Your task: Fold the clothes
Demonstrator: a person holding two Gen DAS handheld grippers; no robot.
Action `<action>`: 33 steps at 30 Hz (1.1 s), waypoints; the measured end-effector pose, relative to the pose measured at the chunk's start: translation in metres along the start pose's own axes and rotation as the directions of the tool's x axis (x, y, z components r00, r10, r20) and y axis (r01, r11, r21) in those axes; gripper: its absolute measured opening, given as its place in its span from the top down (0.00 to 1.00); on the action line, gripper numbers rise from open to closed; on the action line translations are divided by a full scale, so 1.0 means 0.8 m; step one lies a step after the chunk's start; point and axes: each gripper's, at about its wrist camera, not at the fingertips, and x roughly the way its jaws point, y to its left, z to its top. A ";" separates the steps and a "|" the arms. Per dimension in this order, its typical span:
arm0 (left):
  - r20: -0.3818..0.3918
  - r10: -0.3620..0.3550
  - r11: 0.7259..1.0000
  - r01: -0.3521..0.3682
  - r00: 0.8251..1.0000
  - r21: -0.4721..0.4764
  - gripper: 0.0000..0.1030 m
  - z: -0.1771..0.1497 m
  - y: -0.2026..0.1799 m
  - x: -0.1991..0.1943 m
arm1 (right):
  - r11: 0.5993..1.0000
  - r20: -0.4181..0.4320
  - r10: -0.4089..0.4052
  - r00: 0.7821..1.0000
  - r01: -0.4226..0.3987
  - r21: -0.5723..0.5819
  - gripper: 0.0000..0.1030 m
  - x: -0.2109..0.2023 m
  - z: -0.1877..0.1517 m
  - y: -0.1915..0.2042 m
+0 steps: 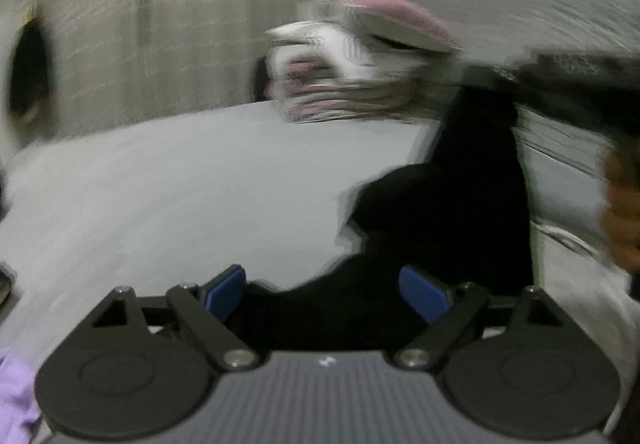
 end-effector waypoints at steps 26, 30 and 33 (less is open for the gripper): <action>-0.240 -0.065 0.978 0.014 0.969 -0.207 0.92 -0.009 0.002 0.084 | 0.978 -0.588 -0.205 0.782 0.153 -0.138 0.49 0.079 -0.068 -0.041; -0.154 -0.042 0.952 -0.008 0.987 -0.307 0.93 0.008 0.039 0.057 | 0.976 -0.622 -0.205 0.756 0.113 -0.185 0.88 0.082 -0.086 -0.030; -0.005 0.017 0.906 -0.018 1.000 -0.423 0.93 0.023 0.090 0.012 | 0.968 -0.621 -0.218 0.753 0.087 -0.235 0.92 0.082 -0.094 -0.020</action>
